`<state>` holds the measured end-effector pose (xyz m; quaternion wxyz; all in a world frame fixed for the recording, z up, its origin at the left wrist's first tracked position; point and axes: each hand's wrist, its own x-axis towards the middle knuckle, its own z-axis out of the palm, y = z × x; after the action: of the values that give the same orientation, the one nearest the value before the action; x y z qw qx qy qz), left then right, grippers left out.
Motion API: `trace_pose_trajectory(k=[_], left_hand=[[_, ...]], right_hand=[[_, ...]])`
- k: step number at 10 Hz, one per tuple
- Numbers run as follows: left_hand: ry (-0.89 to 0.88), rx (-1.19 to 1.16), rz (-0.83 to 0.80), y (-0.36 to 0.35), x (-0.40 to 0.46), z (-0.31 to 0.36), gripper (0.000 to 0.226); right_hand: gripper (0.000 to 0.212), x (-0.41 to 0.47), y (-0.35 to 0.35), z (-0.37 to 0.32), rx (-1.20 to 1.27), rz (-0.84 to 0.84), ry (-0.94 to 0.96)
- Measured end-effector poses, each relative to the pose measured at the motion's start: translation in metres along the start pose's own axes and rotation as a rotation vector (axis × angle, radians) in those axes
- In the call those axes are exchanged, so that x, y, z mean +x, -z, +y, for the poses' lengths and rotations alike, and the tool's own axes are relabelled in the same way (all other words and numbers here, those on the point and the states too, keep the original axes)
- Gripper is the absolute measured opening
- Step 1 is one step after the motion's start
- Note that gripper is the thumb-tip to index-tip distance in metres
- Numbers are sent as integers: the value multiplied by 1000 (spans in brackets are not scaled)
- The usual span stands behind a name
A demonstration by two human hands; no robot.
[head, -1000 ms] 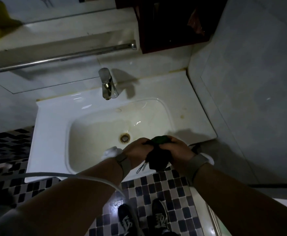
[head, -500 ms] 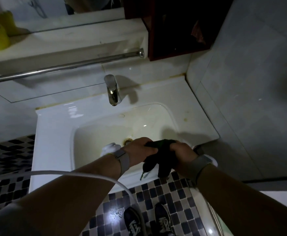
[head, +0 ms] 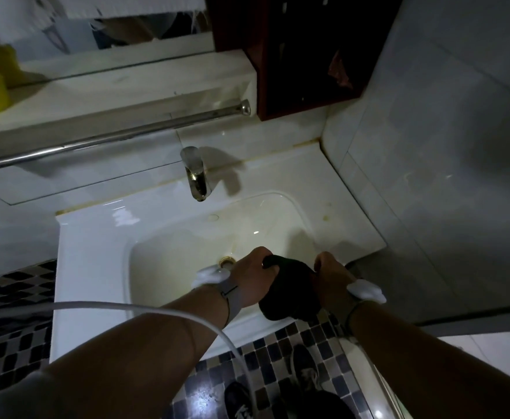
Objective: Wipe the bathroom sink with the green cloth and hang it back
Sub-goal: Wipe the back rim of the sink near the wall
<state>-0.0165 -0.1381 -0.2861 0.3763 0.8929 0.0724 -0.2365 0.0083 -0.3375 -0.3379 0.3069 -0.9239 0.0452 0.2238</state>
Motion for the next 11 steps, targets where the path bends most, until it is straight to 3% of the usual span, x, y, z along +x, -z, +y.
trace_pose_trajectory(k=[1,3,4,5,6,7,8,11], left_hand=[[46,-56,-56,-11,15,14,22],[266,-668,-261,-39,44,52,20],[262,-636,-290,-58,66,65,23],[122,-293,-240,-73,89,66,38],[4,-153,-93,-78,91,51,42],[18,-75,-50,-79,106,47,46],[73,20,-64,-80,108,47,49],[92,254,-42,-85,121,42,61]], right_hand=[[33,17,20,15,-154,-32,28],[7,51,82,2,-620,350,47],[20,65,79,33,-645,376,162],[47,79,57,47,-594,55,114],[58,84,44,49,-512,99,141],[86,102,42,59,-512,46,138],[98,107,37,61,-532,50,175],[106,191,22,10,-621,167,228]])
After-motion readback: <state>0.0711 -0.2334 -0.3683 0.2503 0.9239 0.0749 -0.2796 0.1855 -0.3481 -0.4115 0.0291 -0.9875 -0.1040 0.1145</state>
